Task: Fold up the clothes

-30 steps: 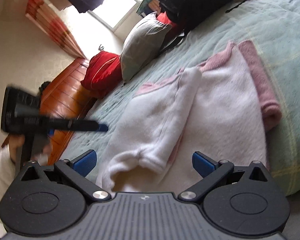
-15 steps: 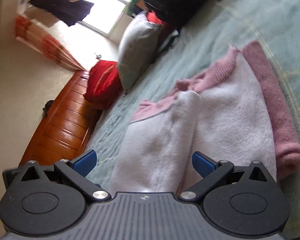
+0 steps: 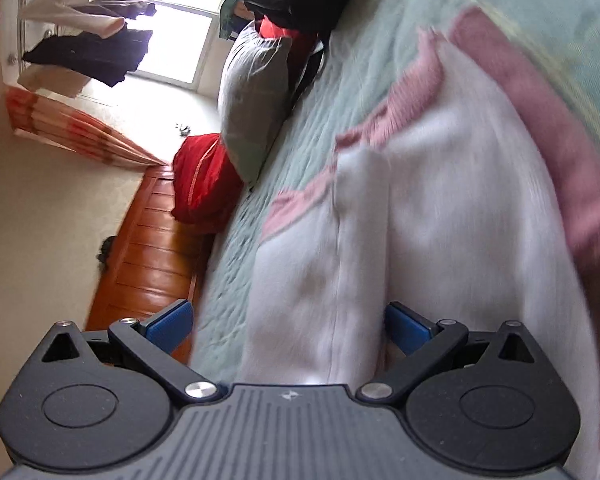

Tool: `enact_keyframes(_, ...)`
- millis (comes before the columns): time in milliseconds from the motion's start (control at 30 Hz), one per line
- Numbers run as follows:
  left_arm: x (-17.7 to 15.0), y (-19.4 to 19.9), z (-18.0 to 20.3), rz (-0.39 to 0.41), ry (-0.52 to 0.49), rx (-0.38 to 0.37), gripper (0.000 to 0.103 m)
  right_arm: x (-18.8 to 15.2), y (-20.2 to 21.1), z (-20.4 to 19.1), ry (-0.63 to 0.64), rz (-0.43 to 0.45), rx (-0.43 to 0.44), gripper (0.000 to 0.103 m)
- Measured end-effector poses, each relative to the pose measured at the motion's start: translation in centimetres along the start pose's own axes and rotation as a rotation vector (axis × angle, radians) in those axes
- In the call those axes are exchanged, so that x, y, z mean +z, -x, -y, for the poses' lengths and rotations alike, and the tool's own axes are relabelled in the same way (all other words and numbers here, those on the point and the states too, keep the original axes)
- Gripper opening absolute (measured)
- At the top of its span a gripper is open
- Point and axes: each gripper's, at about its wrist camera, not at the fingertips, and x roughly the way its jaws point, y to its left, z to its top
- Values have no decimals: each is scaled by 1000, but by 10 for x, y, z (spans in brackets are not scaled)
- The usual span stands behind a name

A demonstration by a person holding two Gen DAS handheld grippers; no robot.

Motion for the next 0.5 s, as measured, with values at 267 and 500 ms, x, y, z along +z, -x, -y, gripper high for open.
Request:
enact_keyframes(267,-2,4,-3,15,6,-9,83,-23,7,2,-32,-52,3,103)
enact_keyframes(500,-5,6,-8,26,20,-17,85,-34,10,11,-84,-78,33,103)
